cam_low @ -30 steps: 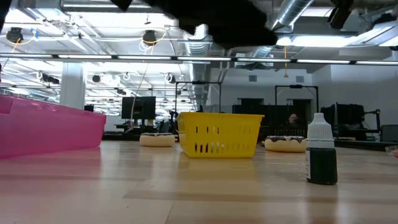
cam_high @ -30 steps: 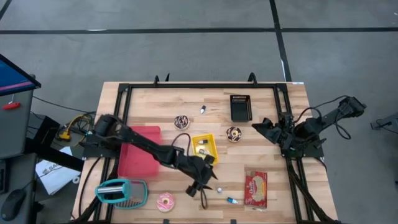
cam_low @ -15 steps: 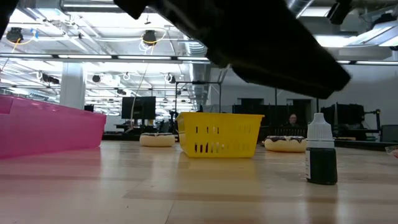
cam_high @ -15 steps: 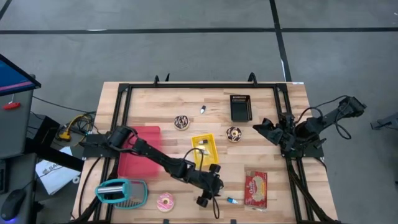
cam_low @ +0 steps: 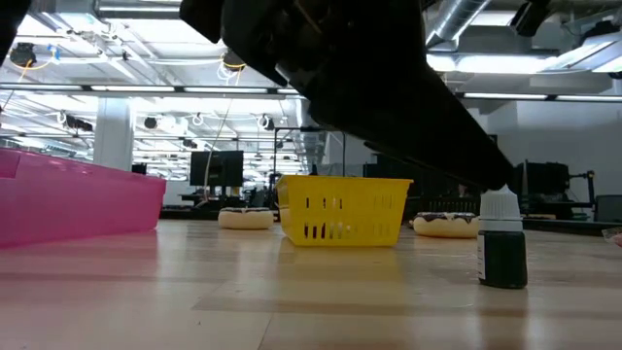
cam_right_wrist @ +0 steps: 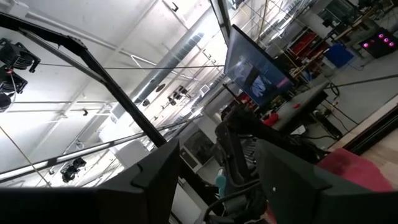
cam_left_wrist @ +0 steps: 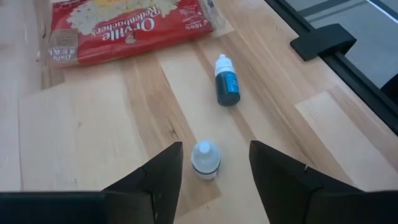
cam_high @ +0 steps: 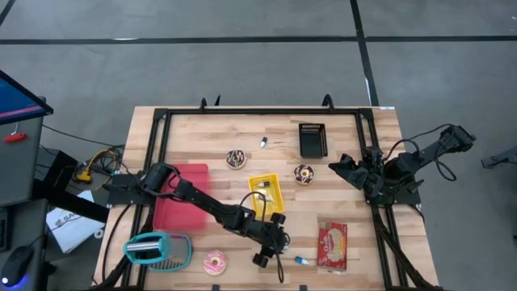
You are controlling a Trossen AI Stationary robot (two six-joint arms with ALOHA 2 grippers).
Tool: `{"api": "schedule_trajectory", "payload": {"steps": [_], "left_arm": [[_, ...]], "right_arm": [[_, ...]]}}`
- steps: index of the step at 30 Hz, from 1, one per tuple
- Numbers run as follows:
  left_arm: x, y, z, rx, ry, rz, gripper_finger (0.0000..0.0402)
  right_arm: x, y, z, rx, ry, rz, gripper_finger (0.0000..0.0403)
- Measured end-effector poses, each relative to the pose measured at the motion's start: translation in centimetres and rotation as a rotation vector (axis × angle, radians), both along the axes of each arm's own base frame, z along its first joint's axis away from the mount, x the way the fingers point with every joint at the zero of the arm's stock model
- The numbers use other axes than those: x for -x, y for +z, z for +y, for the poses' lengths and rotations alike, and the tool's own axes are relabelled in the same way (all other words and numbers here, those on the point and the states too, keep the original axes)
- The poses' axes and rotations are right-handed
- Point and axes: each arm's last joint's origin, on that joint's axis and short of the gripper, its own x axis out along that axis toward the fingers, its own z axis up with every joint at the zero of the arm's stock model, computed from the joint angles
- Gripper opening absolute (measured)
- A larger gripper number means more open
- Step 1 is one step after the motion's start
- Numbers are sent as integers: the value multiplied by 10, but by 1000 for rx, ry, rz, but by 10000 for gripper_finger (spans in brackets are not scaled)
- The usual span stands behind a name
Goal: Pick & Place Food Item
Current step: Put the green food coloring bottle into the yellow bin
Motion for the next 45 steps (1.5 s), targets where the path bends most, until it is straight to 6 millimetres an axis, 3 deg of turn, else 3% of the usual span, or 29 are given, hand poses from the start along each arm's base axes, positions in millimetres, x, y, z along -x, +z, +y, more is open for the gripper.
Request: {"api": "schedule_trajectory", "payload": {"steps": [32,45], "left_arm": [[-4,-4,7,21,-9,11,165],[-5,-3,8,43,-26,4,71]], "right_arm": [[0,0,0,4,2,3,203],[0,-1,0,7,3,8,203]]}}
